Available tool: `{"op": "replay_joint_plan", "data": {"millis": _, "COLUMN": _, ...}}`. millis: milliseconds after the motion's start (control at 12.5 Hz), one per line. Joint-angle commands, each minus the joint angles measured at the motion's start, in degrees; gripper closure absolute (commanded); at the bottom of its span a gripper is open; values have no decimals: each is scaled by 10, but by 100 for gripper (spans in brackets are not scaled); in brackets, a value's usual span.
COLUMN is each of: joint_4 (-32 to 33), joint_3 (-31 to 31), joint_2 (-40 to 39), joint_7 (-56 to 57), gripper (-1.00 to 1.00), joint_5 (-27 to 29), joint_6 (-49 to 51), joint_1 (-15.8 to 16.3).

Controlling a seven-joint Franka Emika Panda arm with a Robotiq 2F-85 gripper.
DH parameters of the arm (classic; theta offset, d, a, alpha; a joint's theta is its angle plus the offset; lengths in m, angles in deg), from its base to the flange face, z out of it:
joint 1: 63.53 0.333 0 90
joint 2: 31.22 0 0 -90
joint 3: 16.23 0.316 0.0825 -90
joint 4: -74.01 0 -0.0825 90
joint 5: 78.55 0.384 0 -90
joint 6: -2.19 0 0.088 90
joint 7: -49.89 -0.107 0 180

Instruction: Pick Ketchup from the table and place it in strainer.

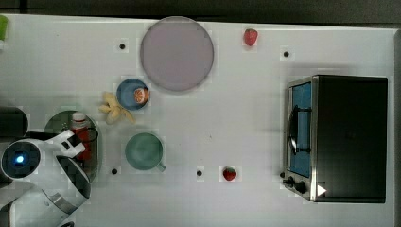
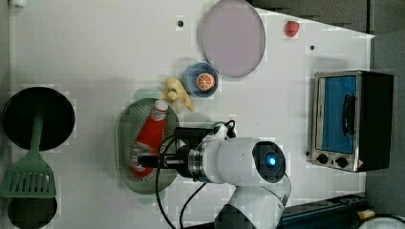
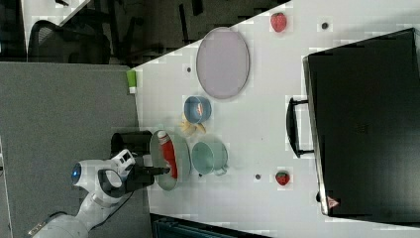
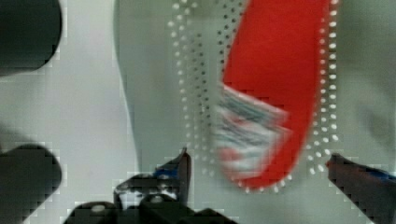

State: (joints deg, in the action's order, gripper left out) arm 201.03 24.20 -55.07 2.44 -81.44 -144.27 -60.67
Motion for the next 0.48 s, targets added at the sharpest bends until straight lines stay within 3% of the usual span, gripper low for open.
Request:
{"op": "replay_joint_plan", "data": {"millis": 80, "joint_4": -20, "joint_3": 2, "joint_2": 36, "joint_7": -31, "gripper": -100, "joint_5": 0, "joint_6": -1, "joint_1": -3}}
{"op": "replay_joint_plan", "data": {"millis": 480, "joint_4": -29, "joint_3": -16, "joint_2": 146, "joint_7": -34, "gripper": -100, "joint_5": 3, "joint_6": 83, "joint_1": -77}}
